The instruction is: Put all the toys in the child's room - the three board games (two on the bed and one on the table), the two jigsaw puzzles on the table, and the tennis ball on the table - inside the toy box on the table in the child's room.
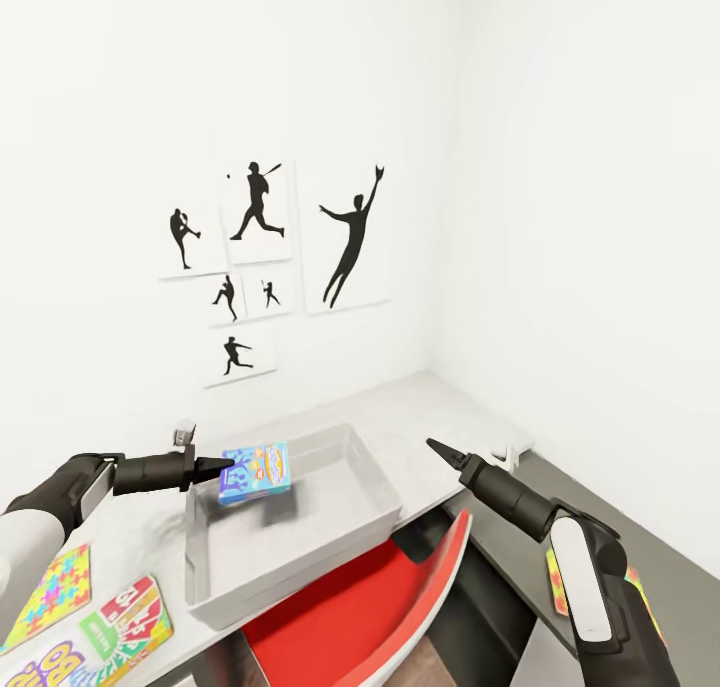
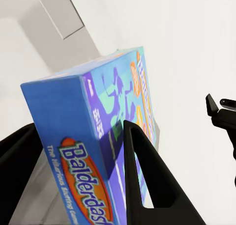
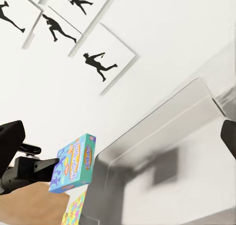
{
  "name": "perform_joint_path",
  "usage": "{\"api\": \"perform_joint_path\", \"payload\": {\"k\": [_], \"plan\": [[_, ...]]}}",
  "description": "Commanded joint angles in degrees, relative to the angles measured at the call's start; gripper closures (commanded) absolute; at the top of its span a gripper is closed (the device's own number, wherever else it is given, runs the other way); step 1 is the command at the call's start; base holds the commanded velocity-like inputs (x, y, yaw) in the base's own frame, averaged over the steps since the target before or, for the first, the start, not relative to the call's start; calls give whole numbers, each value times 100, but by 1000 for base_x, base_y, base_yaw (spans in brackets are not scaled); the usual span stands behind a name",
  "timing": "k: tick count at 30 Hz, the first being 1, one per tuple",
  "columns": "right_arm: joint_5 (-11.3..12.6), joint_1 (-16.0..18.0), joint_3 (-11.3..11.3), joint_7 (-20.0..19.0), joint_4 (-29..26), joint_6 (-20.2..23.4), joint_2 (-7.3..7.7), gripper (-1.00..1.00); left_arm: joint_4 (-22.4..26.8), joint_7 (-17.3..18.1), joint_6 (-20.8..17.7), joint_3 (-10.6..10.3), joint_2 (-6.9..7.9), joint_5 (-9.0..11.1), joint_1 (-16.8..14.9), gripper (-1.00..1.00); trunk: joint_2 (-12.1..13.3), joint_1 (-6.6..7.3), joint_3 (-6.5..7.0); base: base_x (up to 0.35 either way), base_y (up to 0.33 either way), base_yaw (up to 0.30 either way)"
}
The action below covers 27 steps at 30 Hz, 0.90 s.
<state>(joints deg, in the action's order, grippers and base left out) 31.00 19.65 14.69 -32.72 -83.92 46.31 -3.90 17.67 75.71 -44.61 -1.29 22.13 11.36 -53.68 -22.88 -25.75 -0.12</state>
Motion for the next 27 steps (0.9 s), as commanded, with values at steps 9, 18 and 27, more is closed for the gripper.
{"api": "perform_joint_path", "payload": {"k": [9, 18, 27], "plan": [[1, 3, 7, -15, 5, 19, -6, -100, 0, 13, -59, -12, 2, 24, -2, 100, -4, -3, -2, 21, -30, -3], [1, 3, 7, -20, -20, 27, -6, -100, 0, 8, -59, -7, 2, 23, -2, 100, -4, -3, -2, 1, -78, 0], [-1, 3, 7, -31, -13, 27, -6, -100, 0, 5, -57, -10, 3, 22, -2, 100, -4, -3, -2, 0, -18, 0]]}}
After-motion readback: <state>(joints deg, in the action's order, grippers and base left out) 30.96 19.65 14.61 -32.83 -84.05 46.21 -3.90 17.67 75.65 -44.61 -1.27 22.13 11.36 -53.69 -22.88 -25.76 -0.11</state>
